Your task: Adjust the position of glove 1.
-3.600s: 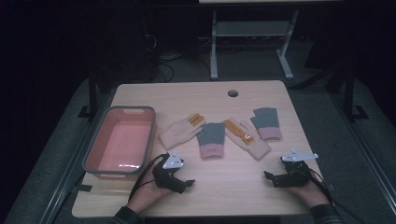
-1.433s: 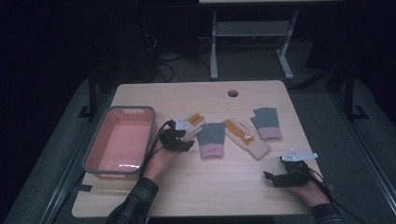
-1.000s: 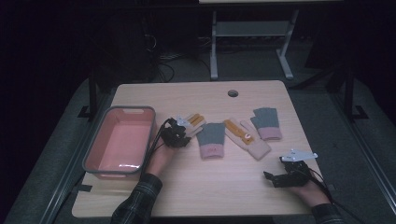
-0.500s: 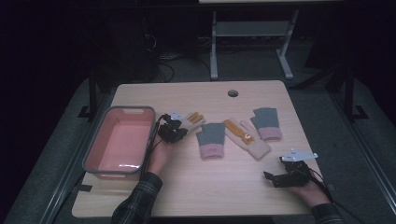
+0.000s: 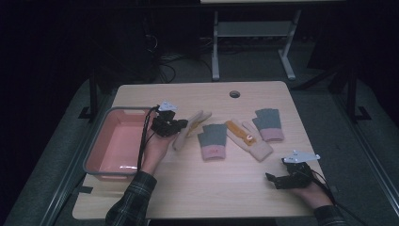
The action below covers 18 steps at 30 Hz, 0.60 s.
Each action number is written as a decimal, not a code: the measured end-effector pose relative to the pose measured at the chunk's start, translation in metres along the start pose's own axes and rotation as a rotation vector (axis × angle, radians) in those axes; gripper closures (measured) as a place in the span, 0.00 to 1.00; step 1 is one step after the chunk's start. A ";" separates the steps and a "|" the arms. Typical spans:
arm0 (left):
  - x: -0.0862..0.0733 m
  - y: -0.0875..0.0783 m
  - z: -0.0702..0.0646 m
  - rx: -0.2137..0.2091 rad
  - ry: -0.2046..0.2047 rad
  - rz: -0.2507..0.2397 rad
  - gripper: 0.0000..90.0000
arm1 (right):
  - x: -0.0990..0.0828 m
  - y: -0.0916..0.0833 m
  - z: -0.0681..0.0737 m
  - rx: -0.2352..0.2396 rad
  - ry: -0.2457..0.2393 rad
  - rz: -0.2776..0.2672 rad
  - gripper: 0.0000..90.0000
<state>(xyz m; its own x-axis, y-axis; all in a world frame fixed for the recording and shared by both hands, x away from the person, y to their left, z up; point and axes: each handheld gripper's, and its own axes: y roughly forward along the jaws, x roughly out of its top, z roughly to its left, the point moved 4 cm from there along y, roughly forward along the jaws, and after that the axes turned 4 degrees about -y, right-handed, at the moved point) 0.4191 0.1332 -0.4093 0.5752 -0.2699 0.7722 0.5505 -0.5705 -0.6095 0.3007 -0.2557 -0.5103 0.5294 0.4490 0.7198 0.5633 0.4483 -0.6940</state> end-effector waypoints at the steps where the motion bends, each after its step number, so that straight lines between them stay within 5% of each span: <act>1: 0.001 -0.001 -0.002 -0.011 -0.004 -0.006 0.97 | 0.000 0.000 0.000 0.000 0.000 0.000 0.11; 18: -0.009 -0.022 -0.060 -0.195 0.056 0.023 0.97 | 0.000 0.000 0.000 -0.001 -0.005 -0.002 0.11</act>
<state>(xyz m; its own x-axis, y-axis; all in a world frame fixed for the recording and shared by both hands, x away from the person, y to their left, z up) 0.3656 0.1012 -0.3919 0.5488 -0.3246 0.7703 0.4069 -0.7012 -0.5854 0.3010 -0.2560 -0.5104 0.5250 0.4524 0.7209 0.5649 0.4483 -0.6927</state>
